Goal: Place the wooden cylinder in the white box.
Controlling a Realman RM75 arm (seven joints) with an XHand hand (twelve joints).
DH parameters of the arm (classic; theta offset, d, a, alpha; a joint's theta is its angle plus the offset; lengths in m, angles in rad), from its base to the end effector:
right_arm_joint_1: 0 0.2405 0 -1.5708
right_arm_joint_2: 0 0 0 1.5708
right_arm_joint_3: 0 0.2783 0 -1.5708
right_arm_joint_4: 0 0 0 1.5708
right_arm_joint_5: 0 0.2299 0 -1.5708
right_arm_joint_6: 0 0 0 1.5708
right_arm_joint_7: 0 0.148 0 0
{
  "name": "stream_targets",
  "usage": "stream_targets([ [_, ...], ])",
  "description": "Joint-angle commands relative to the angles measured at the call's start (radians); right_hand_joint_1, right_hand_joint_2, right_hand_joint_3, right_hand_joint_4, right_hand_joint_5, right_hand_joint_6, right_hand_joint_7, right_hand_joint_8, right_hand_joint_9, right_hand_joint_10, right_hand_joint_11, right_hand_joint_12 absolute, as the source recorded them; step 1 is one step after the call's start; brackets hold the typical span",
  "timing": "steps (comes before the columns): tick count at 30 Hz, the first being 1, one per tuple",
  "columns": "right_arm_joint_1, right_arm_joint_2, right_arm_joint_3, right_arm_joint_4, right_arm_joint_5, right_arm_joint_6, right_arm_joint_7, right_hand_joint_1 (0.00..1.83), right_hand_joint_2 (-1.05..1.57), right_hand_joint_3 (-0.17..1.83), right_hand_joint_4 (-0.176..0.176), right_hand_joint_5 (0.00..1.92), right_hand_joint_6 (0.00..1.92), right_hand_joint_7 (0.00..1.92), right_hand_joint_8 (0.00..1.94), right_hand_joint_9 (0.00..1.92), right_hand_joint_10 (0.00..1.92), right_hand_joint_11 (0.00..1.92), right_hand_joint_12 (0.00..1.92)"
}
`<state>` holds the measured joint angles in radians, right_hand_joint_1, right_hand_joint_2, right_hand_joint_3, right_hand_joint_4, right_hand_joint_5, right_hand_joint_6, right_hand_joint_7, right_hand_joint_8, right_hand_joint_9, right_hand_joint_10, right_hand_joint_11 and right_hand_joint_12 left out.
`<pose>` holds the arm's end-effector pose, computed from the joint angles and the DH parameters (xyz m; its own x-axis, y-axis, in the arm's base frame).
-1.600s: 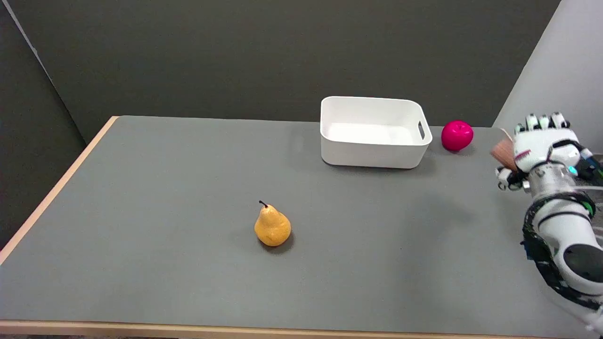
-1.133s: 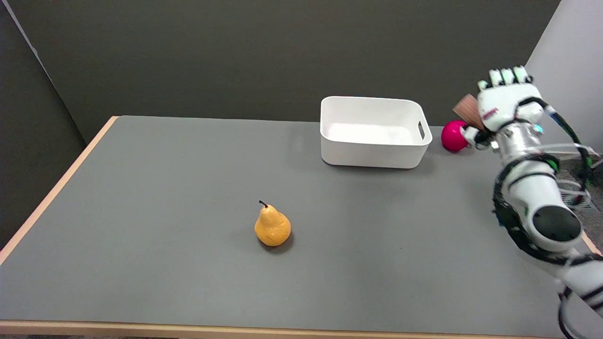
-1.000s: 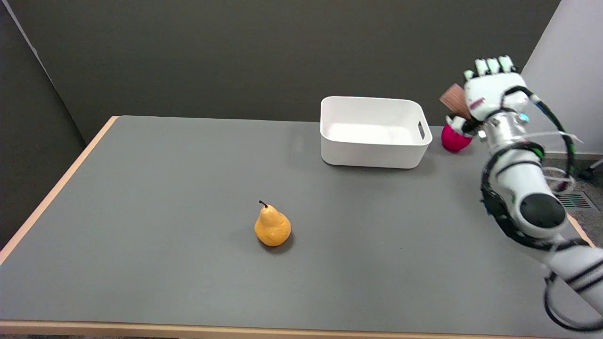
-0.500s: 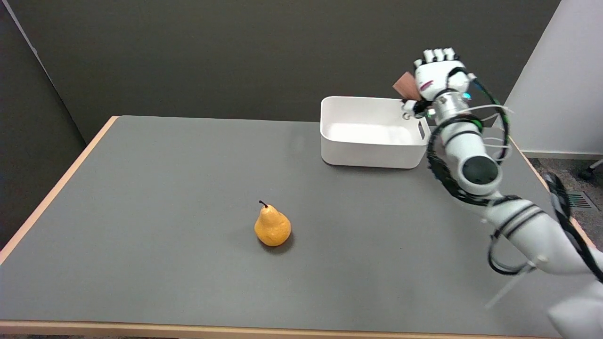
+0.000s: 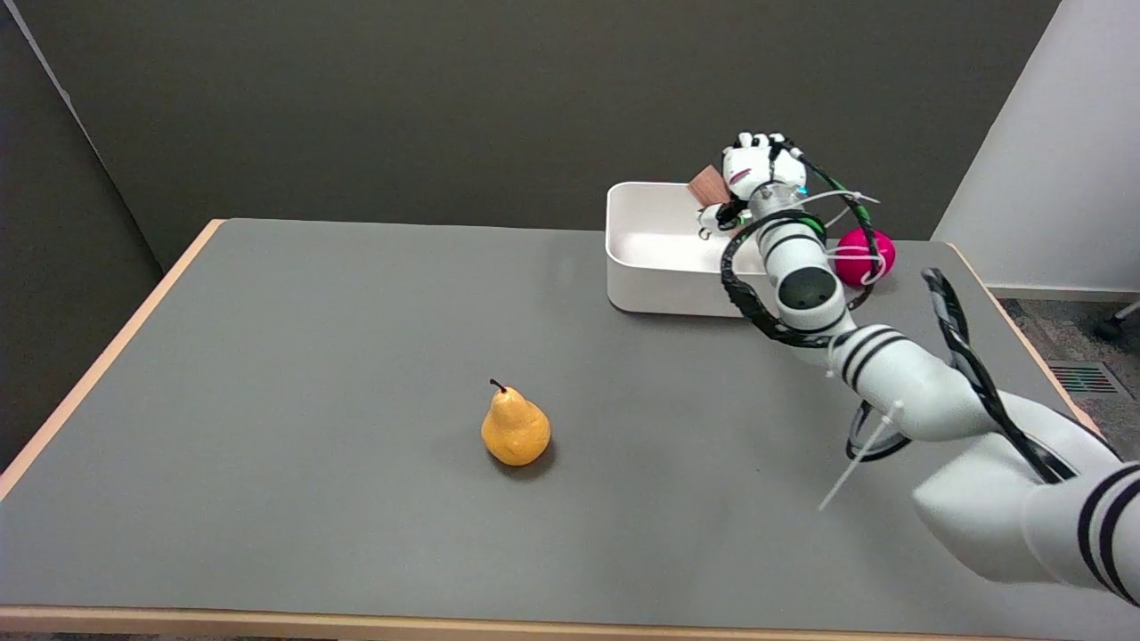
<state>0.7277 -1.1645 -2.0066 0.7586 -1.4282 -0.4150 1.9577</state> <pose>-0.2271 -0.5333 0.4117 0.9959 -0.0180 -0.0889 0.0890 0.3824 0.9197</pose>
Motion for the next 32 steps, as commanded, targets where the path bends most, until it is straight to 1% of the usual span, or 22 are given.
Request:
stream_targets([
  [1, 0.072, -0.064, -0.018, -0.11, -0.107, 0.038, 0.206, 0.79, 0.97, 0.67, -0.005, 0.59, 1.29, 0.0, 1.92, 0.0, 1.92, 0.0, 1.92],
  [2, 0.056, -0.055, -0.009, -0.072, -0.107, 0.039, 0.194, 0.68, 0.84, 0.87, -0.039, 0.55, 0.95, 0.0, 1.9, 0.0, 1.92, 0.0, 1.92],
  [5, -0.006, -0.023, 0.018, 0.043, -0.107, 0.039, 0.184, 0.5, 0.84, 0.81, -0.032, 0.44, 0.69, 0.01, 1.81, 0.02, 1.92, 0.0, 1.92],
  [6, -0.027, -0.011, 0.028, 0.079, -0.107, 0.038, 0.184, 0.43, 0.81, 0.91, -0.026, 0.36, 0.55, 0.12, 1.57, 0.15, 1.92, 0.0, 1.92],
  [8, -0.085, 0.018, 0.055, 0.161, -0.106, 0.033, 0.184, 0.32, 0.77, 0.95, -0.014, 0.28, 0.47, 0.31, 1.16, 0.37, 1.54, 0.0, 1.92],
  [9, -0.11, 0.029, 0.066, 0.197, -0.102, 0.03, 0.184, 0.27, 0.76, 0.93, -0.008, 0.26, 0.45, 0.35, 0.99, 0.42, 1.37, 0.0, 1.92],
  [10, -0.146, 0.041, 0.084, 0.247, -0.091, 0.028, 0.184, 0.21, 0.76, 0.91, -0.002, 0.25, 0.43, 0.37, 0.84, 0.43, 1.24, 0.0, 1.92],
  [11, -0.174, 0.049, 0.101, 0.287, -0.078, 0.027, 0.184, 0.16, 0.77, 0.89, 0.004, 0.24, 0.41, 0.39, 0.71, 0.44, 1.12, 0.0, 1.92],
  [13, -0.222, 0.07, 0.133, 0.358, -0.058, 0.021, 0.184, 0.1, 0.75, 0.91, 0.012, 0.21, 0.39, 0.36, 0.59, 0.39, 0.97, 0.0, 1.92],
  [15, -0.267, 0.089, 0.151, 0.414, -0.048, 0.002, 0.184, 0.07, 0.74, 0.92, 0.018, 0.18, 0.37, 0.33, 0.5, 0.34, 0.86, 0.0, 1.92],
  [17, -0.32, 0.11, 0.17, 0.476, -0.039, -0.023, 0.186, 0.09, 0.68, 0.98, 0.023, 0.17, 0.36, 0.3, 0.45, 0.31, 0.78, 0.02, 1.91],
  [19, -0.388, 0.138, 0.192, 0.546, -0.027, -0.066, 0.194, 0.07, 0.66, 0.99, 0.024, 0.14, 0.36, 0.25, 0.38, 0.25, 0.71, 0.15, 1.67],
  [21, -0.449, 0.165, 0.204, 0.623, -0.03, -0.104, 0.194, 0.05, 0.65, 0.99, 0.023, 0.13, 0.3, 0.22, 0.34, 0.22, 0.68, 0.15, 1.51],
  [23, -0.505, 0.19, 0.215, 0.699, -0.033, -0.156, 0.194, 0.04, 0.72, 0.89, 0.014, 0.08, 0.31, 0.17, 0.3, 0.17, 0.62, 0.08, 1.36],
  [24, -0.536, 0.205, 0.222, 0.746, -0.033, -0.194, 0.194, 0.05, 0.73, 0.87, 0.011, 0.06, 0.31, 0.16, 0.29, 0.16, 0.6, 0.06, 1.31],
  [28, -0.666, 0.243, 0.239, 0.881, -0.029, -0.325, 0.194, 0.07, 0.72, 0.9, 0.011, 0.07, 0.29, 0.16, 0.28, 0.15, 0.58, 0.02, 1.22],
  [32, -0.748, 0.246, 0.24, 0.921, -0.025, -0.408, 0.19, 0.1, 0.76, 0.86, 0.012, 0.09, 0.32, 0.2, 0.29, 0.17, 0.59, 0.05, 1.18],
])
